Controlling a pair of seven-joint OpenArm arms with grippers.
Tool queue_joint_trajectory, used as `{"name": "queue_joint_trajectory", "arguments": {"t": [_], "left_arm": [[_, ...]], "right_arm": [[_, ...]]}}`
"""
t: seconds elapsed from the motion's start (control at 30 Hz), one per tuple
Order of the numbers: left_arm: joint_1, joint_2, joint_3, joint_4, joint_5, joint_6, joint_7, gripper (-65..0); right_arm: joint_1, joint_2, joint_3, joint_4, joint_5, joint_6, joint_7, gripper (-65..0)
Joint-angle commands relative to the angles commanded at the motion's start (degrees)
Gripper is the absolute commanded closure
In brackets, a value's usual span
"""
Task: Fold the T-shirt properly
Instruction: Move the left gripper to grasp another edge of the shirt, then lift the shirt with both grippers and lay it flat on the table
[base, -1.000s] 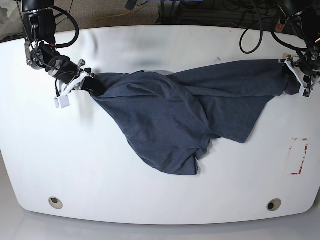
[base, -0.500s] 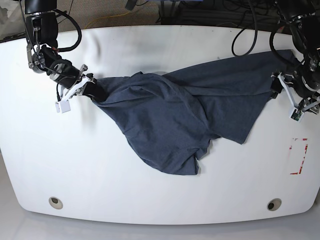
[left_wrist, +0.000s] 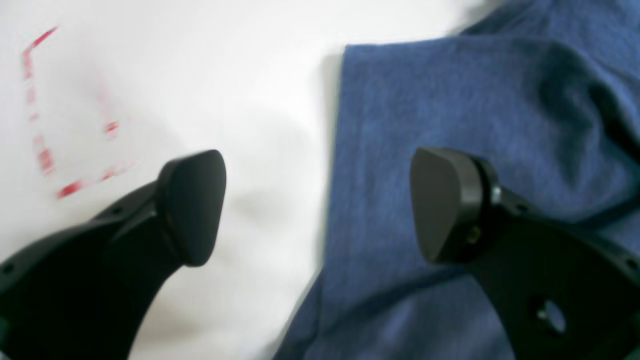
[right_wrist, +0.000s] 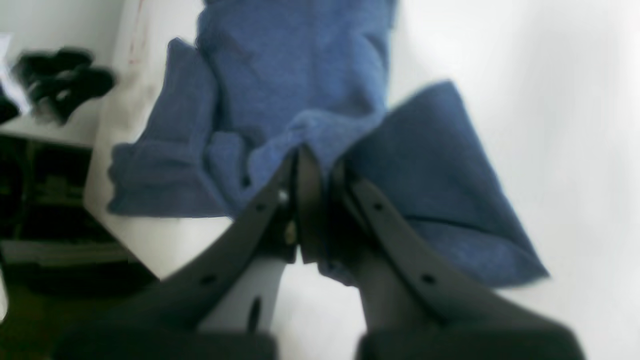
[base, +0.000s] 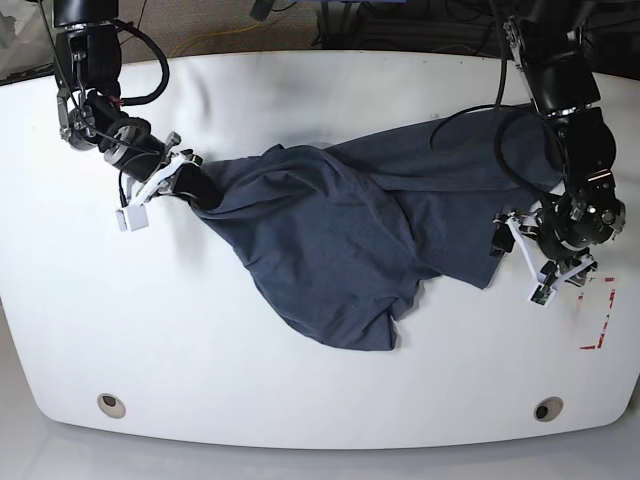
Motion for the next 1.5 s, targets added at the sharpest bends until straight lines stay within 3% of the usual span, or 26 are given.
{"name": "queue_joint_trajectory", "arguments": {"t": [0.37, 0.67, 0.93, 1.03, 1.3, 1.37, 1.5], "left_arm": [[-4.92, 0.26, -0.26, -14.42, 0.26, 0.09, -6.33, -53.2], [-8.97, 0.44, -0.35, -24.7, 0.18, 0.09, -7.47, -53.2], [-10.37, 2.55, -0.09, -30.86, 0.18, -0.09, -9.32, -52.8], [-10.46, 3.96, -0.09, -31.12, 0.26, 0.0, -9.76, -46.0], [-10.11, 4.31, -0.26, -30.86, 0.26, 0.09, -11.87, -4.3], [-10.11, 4.31, -0.26, -30.68, 0.26, 0.09, -11.69, 0.0], [-9.14, 3.87, -0.44, -23.12, 0.44, 0.09, -9.05, 0.0]], "right_arm": [[0.09, 0.09, -0.09, 0.26, -1.14, 0.09, 0.0, 0.0], [-0.18, 0.35, -0.09, 0.26, -1.14, 0.09, 0.0, 0.0], [-0.09, 0.35, -0.09, 0.26, -1.14, 0.09, 0.0, 0.0], [0.0, 0.35, -0.09, 0.18, -1.14, 0.09, 0.0, 0.0], [0.09, 0.35, -0.09, 0.18, -1.23, 0.09, 0.0, 0.0], [0.09, 0.35, -0.09, 0.18, -1.23, 0.09, 0.0, 0.0], [0.09, 0.44, -0.09, 0.18, -1.23, 0.09, 0.0, 0.0]]}}
